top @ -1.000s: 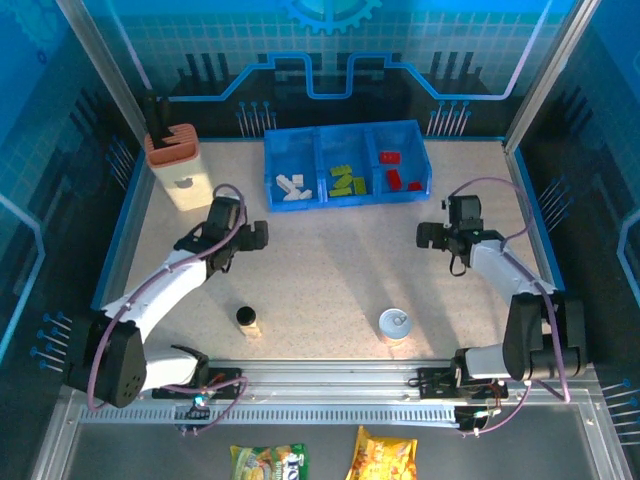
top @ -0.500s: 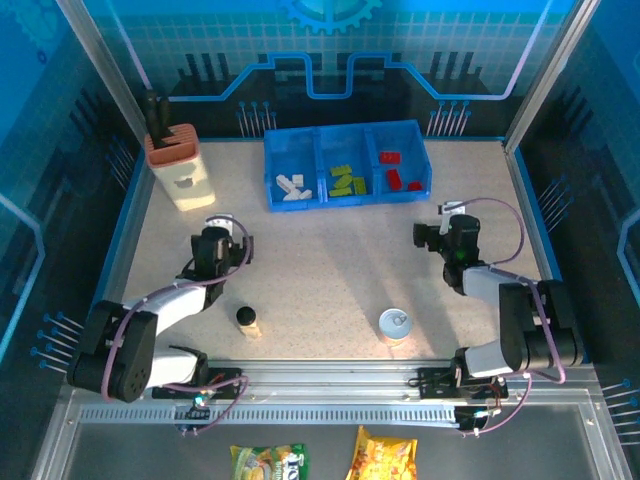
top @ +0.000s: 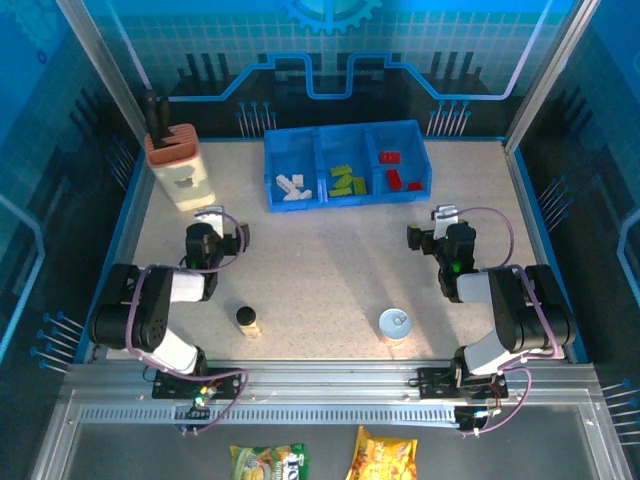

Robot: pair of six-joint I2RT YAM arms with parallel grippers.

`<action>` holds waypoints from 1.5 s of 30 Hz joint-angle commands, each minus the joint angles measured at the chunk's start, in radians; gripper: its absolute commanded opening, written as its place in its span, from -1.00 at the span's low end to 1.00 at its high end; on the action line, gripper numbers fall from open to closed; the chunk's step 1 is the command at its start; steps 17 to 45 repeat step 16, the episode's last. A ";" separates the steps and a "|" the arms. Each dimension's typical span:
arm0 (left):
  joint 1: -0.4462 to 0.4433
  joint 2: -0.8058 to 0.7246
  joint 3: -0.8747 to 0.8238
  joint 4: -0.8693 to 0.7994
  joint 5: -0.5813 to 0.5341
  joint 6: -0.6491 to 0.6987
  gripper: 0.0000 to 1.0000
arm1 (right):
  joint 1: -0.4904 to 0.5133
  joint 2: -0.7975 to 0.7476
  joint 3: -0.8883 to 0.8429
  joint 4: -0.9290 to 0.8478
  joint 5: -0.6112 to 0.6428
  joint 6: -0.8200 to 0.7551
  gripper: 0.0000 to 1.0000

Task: Sort the legos into containers by color
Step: Reset both arms

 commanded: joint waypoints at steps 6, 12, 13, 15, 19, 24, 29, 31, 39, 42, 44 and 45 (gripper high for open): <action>0.007 0.004 -0.011 0.100 0.071 -0.013 0.99 | 0.014 0.005 0.009 0.053 0.004 -0.017 0.99; 0.006 0.003 -0.011 0.102 0.071 -0.014 0.98 | 0.013 0.008 0.011 0.050 -0.004 -0.019 0.99; 0.006 0.003 -0.011 0.102 0.072 -0.013 0.99 | 0.009 0.008 0.014 0.044 -0.012 -0.017 0.99; 0.006 0.003 -0.011 0.102 0.071 -0.014 0.99 | 0.009 0.007 0.010 0.049 -0.012 -0.017 0.99; 0.006 0.003 -0.011 0.103 0.071 -0.014 0.99 | 0.013 0.006 0.005 0.059 0.000 -0.018 0.99; 0.006 0.003 -0.011 0.103 0.071 -0.014 0.99 | 0.013 0.006 0.005 0.059 0.000 -0.018 0.99; 0.006 0.003 -0.011 0.103 0.071 -0.014 0.99 | 0.013 0.006 0.005 0.059 0.000 -0.018 0.99; 0.006 0.003 -0.011 0.103 0.071 -0.014 0.99 | 0.013 0.006 0.005 0.059 0.000 -0.018 0.99; 0.006 0.003 -0.011 0.103 0.071 -0.014 0.99 | 0.013 0.006 0.005 0.059 0.000 -0.018 0.99; 0.006 0.003 -0.011 0.103 0.071 -0.014 0.99 | 0.013 0.006 0.005 0.059 0.000 -0.018 0.99; 0.006 0.003 -0.011 0.103 0.071 -0.014 0.99 | 0.013 0.006 0.005 0.059 0.000 -0.018 0.99; 0.006 0.003 -0.011 0.103 0.071 -0.014 0.99 | 0.013 0.006 0.005 0.059 0.000 -0.018 0.99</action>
